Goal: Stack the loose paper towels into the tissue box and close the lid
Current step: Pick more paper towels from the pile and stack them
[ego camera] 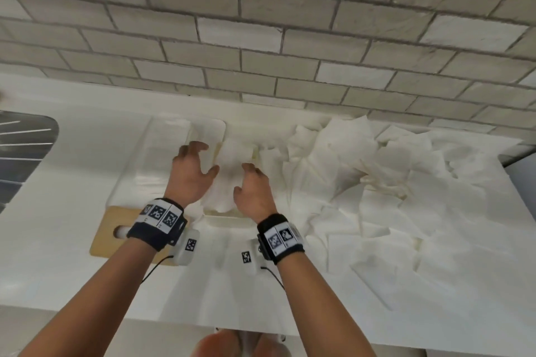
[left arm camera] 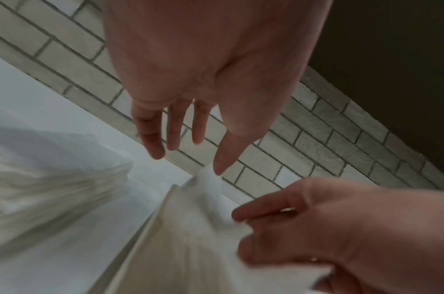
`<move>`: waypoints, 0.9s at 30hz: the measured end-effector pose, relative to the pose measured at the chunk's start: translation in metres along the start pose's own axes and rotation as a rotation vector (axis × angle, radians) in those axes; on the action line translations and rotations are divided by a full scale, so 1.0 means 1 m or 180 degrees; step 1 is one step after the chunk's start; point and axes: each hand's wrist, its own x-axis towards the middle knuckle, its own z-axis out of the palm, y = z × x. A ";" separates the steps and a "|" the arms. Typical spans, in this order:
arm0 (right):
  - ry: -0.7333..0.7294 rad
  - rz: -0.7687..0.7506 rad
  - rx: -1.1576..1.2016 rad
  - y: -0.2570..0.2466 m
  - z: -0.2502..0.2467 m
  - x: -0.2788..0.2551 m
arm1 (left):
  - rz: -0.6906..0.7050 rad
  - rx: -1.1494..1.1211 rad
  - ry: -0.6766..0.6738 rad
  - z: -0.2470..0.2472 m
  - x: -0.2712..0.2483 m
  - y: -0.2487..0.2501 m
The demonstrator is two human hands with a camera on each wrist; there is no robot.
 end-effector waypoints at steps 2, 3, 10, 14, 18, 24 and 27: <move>-0.0212 0.0173 -0.0508 -0.006 0.014 0.006 | 0.0100 0.0293 -0.0341 -0.005 0.006 -0.014; -0.0262 0.0210 -0.0738 -0.008 0.020 0.008 | 0.0217 0.0410 -0.0521 -0.007 0.007 -0.017; -0.0109 -0.0015 -0.1255 -0.020 0.024 0.002 | 0.0735 0.2076 -0.1928 0.020 0.014 -0.014; 0.0638 -0.0387 -0.0675 -0.006 -0.008 -0.021 | 0.0773 0.2629 -0.2173 0.040 0.013 -0.015; 0.0669 -0.0398 -0.0424 0.057 -0.058 -0.051 | 0.0786 0.2469 -0.1824 0.033 0.005 -0.010; -0.0408 0.0409 -0.1611 0.187 -0.114 -0.105 | 0.1116 0.0633 -0.0519 0.015 -0.050 0.036; -0.0332 0.0410 -0.2149 0.223 -0.123 -0.118 | 0.1198 -0.0136 -0.0813 0.034 -0.089 0.072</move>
